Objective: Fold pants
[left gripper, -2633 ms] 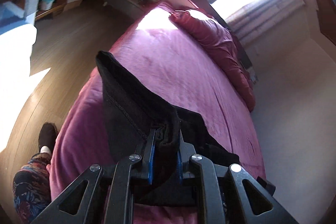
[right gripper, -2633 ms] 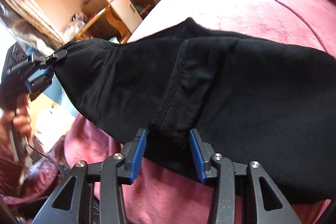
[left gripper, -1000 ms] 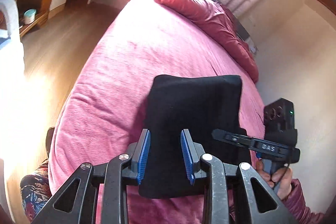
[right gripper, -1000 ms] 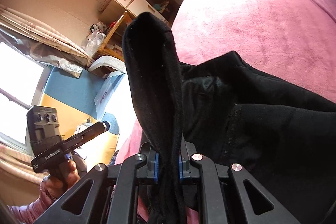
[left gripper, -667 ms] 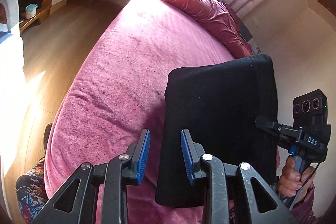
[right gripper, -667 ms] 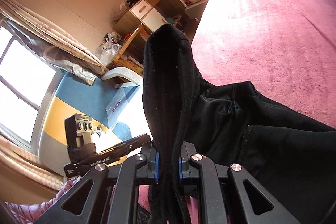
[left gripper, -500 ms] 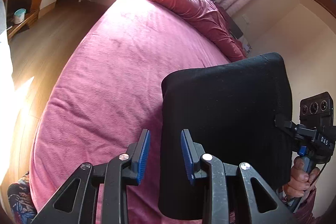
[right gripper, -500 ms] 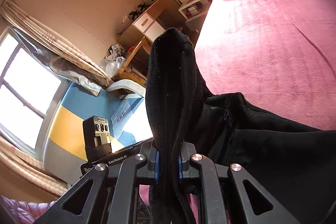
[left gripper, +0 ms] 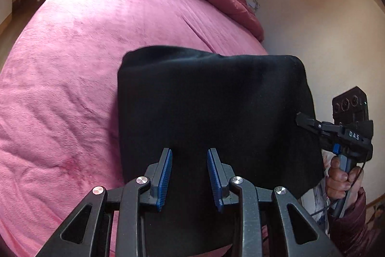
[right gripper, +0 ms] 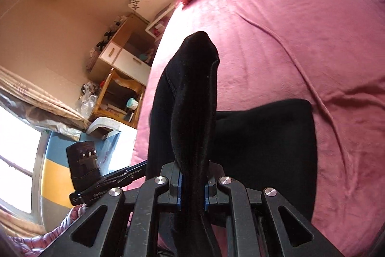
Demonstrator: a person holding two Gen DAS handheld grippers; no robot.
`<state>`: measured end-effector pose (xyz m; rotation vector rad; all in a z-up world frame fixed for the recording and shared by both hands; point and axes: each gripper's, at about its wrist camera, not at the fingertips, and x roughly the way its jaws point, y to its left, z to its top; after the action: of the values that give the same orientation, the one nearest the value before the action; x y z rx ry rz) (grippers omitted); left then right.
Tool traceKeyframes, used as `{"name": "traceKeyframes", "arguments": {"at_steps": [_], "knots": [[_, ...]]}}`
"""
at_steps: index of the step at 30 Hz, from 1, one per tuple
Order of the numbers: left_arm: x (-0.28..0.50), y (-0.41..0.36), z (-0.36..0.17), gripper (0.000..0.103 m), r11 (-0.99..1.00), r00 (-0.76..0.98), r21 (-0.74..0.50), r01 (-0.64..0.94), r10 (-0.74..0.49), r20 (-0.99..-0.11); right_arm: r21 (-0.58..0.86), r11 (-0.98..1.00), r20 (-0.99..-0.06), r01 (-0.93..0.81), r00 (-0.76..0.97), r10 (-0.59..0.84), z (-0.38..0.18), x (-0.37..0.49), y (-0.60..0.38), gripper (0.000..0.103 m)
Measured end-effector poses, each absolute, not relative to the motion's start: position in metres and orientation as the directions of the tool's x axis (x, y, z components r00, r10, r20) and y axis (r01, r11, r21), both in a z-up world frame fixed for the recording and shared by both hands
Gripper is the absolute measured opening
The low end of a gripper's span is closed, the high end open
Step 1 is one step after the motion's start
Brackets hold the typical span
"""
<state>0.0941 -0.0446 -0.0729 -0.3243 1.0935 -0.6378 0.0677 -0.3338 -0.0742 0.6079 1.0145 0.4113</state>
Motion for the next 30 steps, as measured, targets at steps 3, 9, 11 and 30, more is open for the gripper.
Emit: {"name": "traceKeyframes", "arguments": {"at_steps": [3, 9, 11, 30], "knots": [[0.088, -0.062, -0.08, 0.031, 0.779, 0.277, -0.523, 0.346, -0.617, -0.736, 0.635, 0.771, -0.696, 0.044, 0.464, 0.547, -0.107, 0.07, -0.356, 0.012], [0.083, -0.082, -0.085, 0.03, 0.767, 0.242, -0.524, 0.372, -0.625, -0.743, 0.651, 0.744, -0.711, 0.149, 0.462, 0.53, -0.153, 0.069, -0.382, 0.013], [0.082, -0.086, -0.087, 0.03, 0.771, 0.241, -0.513, 0.376, -0.616, -0.75, 0.689, 0.708, -0.68, 0.158, 0.479, 0.555, -0.157, 0.065, -0.39, 0.013], [0.071, -0.05, -0.07, 0.031, 0.767, 0.298, -0.525, 0.369, -0.633, -0.714, 0.5, 0.862, -0.783, 0.084, 0.468, 0.409, -0.106, -0.008, -0.355, 0.023]]}}
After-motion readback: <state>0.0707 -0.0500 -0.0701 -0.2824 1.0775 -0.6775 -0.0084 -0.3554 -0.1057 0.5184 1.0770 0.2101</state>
